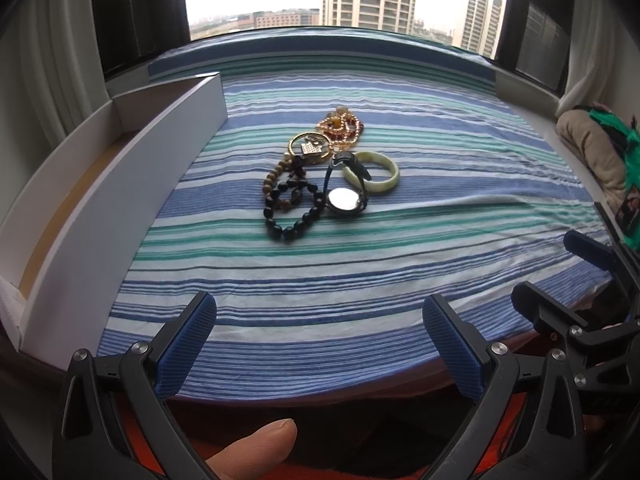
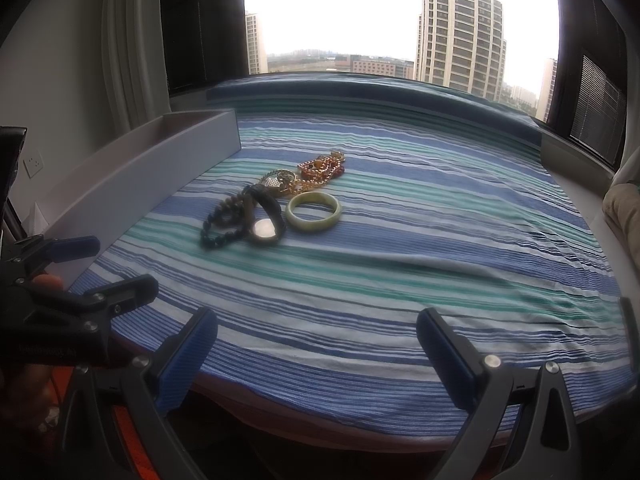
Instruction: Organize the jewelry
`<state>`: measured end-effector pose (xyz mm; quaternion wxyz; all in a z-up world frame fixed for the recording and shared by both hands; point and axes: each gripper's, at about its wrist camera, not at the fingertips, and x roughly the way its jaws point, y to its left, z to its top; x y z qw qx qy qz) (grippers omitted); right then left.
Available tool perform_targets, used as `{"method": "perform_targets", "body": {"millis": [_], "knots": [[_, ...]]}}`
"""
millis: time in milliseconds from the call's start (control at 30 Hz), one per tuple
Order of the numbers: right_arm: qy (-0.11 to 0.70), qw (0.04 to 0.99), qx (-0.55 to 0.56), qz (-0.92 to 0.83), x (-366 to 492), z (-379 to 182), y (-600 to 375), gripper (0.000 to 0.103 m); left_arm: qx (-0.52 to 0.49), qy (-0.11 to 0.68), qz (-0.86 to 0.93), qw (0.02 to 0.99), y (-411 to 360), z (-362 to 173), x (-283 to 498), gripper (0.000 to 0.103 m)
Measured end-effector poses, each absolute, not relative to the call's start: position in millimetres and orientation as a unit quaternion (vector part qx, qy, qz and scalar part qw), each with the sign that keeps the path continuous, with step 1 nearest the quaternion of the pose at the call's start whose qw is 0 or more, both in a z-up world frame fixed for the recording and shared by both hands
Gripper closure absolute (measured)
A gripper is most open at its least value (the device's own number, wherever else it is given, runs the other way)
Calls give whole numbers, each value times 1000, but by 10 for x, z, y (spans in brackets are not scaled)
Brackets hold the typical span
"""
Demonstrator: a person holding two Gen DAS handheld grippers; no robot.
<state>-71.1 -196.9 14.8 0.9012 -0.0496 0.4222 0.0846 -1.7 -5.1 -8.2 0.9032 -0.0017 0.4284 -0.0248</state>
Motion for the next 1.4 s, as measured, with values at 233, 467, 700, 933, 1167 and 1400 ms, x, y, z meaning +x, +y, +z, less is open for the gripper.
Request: {"method": "perform_targets", "body": {"millis": [233,467,700,933,1167,1400], "knots": [[422,901,-49,85,-710,147,-1969,2,-3,430,-25,902,-46,-91,-15,1],[421,902,-50,85,-737,151,-1956,2,-4,431,-25,902,-56,-91,-24,1],[422,902,-50,83,-751,145,-1945,2,-11,439,-24,898,-38,-122,0,1],[422,902,-44,82,-737,131,-1982,2,-5,440,-25,898,-59,-107,-21,1],[426,900,-45,83,-713,99,-1976,2,-13,452,-23,892,-4,-166,47,1],[432,898,-36,79,-692,69,-2020,2,-40,445,19,894,369,-161,294,1]]}}
